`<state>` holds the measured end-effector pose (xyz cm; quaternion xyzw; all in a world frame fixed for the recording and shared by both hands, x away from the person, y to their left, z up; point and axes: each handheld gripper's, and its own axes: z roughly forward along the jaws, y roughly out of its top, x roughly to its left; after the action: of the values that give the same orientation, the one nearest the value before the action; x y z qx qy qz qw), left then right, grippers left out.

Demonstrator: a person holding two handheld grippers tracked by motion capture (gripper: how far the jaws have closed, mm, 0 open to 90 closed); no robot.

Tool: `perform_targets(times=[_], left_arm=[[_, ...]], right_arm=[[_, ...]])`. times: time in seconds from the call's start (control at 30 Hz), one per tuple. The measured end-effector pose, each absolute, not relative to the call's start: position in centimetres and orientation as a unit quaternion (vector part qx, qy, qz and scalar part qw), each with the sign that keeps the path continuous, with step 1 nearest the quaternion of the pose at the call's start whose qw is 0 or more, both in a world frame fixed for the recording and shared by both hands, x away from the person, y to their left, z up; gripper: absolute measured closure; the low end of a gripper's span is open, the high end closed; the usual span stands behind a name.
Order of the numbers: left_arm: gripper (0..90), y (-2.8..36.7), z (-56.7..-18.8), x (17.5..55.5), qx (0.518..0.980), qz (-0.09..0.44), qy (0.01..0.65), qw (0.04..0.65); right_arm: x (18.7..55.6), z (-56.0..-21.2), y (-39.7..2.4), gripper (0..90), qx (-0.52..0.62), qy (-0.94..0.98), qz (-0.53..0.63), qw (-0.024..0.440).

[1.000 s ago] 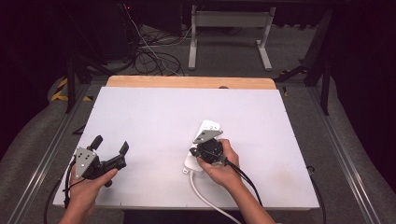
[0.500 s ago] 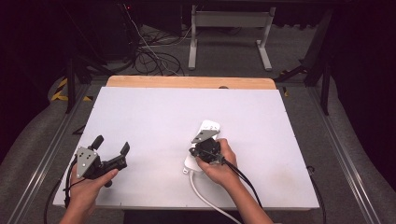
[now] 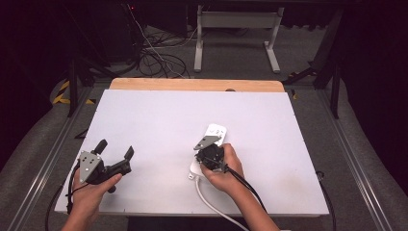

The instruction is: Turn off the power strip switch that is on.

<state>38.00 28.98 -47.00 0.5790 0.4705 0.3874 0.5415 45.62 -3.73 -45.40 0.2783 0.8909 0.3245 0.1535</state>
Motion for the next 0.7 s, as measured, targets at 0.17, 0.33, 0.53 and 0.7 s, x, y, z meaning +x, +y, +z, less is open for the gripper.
perform_targets(times=[0.17,0.33,0.53,0.7], left_arm=[[5.4,28.92,-47.0,38.01,0.58,0.385,0.47,0.543],[5.4,28.97,-47.01,38.03,0.579,0.386,0.471,0.543],[5.5,28.87,-47.03,38.07,0.58,0.385,0.47,0.543],[5.5,28.87,-47.04,38.08,0.581,0.385,0.469,0.542]], right_arm=[[45.58,-45.43,-3.66,90.0,0.281,0.891,0.321,0.156],[45.57,-45.41,-3.61,90.0,0.276,0.893,0.319,0.157],[45.64,-45.38,-3.6,90.0,0.281,0.892,0.319,0.154],[45.66,-45.38,-3.63,90.0,0.281,0.892,0.32,0.153]])
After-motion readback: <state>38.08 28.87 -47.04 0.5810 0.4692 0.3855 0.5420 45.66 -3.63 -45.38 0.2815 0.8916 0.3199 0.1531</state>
